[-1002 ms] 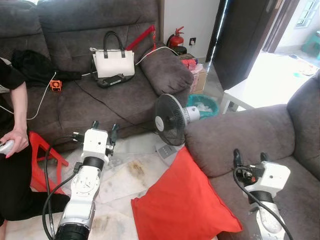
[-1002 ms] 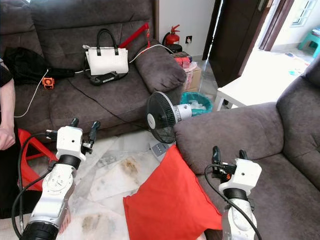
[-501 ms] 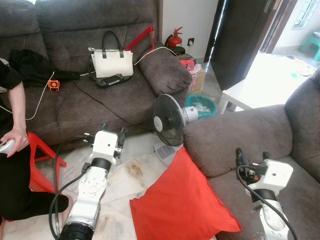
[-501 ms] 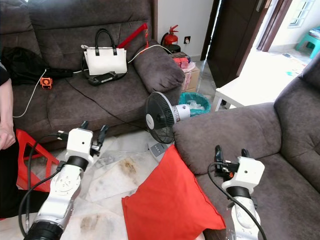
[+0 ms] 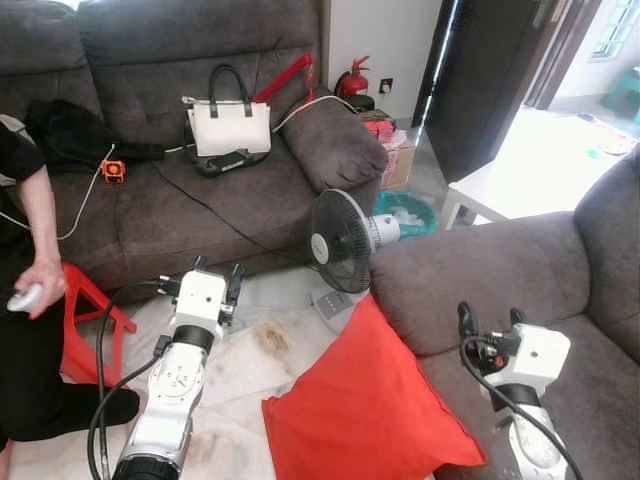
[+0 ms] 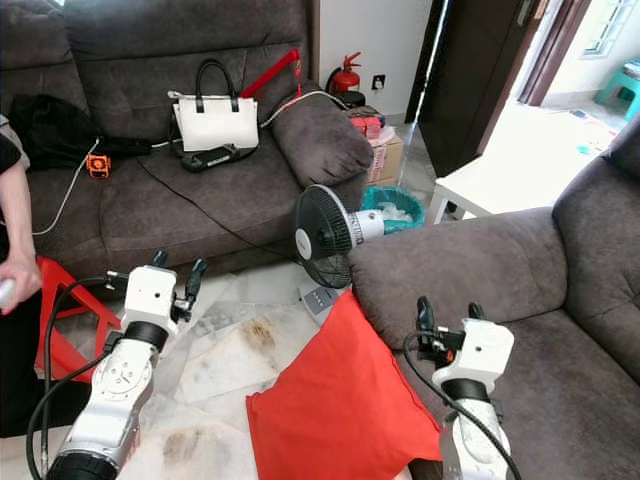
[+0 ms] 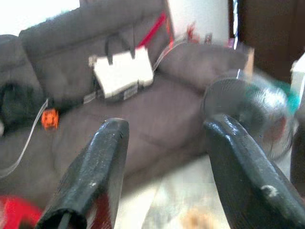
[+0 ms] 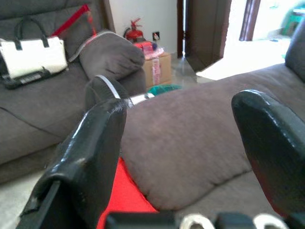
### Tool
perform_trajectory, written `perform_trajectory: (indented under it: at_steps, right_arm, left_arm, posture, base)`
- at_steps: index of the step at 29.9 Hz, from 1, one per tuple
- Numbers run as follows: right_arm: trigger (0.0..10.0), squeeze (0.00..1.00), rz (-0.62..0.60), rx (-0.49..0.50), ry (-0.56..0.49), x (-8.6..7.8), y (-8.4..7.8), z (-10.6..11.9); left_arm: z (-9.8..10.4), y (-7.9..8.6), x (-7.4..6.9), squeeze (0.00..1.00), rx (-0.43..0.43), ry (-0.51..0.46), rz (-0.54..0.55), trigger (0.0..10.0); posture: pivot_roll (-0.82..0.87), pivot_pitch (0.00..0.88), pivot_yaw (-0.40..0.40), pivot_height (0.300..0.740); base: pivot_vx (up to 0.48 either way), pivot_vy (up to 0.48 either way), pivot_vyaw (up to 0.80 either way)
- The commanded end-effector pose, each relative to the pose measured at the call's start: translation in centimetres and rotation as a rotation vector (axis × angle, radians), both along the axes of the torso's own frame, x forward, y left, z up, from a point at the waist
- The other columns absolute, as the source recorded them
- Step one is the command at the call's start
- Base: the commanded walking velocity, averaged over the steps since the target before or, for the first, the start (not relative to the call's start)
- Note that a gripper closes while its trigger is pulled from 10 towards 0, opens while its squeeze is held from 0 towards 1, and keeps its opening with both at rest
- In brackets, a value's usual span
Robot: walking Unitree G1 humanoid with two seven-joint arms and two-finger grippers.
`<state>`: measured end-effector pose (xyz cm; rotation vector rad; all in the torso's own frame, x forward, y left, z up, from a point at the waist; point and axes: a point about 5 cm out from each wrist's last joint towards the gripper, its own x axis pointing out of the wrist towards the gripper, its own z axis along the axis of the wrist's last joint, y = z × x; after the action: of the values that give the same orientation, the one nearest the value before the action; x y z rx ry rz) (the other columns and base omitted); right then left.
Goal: Move the pillow to the sofa from floor
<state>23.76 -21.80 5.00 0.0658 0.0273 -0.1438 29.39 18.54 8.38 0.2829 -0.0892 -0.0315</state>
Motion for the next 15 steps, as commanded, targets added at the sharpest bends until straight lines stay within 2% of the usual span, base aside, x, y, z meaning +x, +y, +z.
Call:
perform_trajectory:
  at_steps: [1, 4, 5, 11, 15]
  right_arm:
    - [10.0, 0.0, -0.036, -0.005, 0.073, -0.5, -1.1, -1.5]
    - [10.0, 0.0, -0.054, -0.006, 0.157, -1.2, -1.7, -3.3]
    - [10.0, 0.0, -0.054, -0.01, 0.163, -1.3, -1.7, -3.4]
    - [10.0, 0.0, -0.037, -0.006, 0.125, -0.8, -1.2, -2.6]
    - [10.0, 0.0, -0.024, -0.012, 0.103, -0.1, -0.9, -2.3]
  left_arm:
    - [-1.7, 1.3, -0.6, 0.0, -0.001, 0.082, 0.049, 10.0]
    - [-3.9, 3.4, -1.8, 0.0, -0.015, 0.182, 0.128, 10.0]
    - [-3.9, 3.7, -1.9, 0.0, -0.019, 0.184, 0.136, 10.0]
    - [-3.1, 3.7, -1.9, 0.0, -0.018, 0.126, 0.132, 10.0]
    - [-2.6, 2.9, -1.4, 0.0, -0.013, 0.089, 0.102, 10.0]
  posture:
    - [0.08, 0.0, -0.016, 0.74]
    - [0.09, 0.0, -0.022, 0.74]
    - [0.09, 0.0, -0.025, 0.74]
    - [0.1, 0.0, -0.032, 0.74]
    - [0.1, 0.0, -0.034, 0.74]
  base:
    - [0.0, 0.0, 0.0]
    - [0.0, 0.0, 0.0]
    - [0.0, 0.0, 0.0]
    - [0.0, 0.0, 0.0]
    - [0.0, 0.0, 0.0]
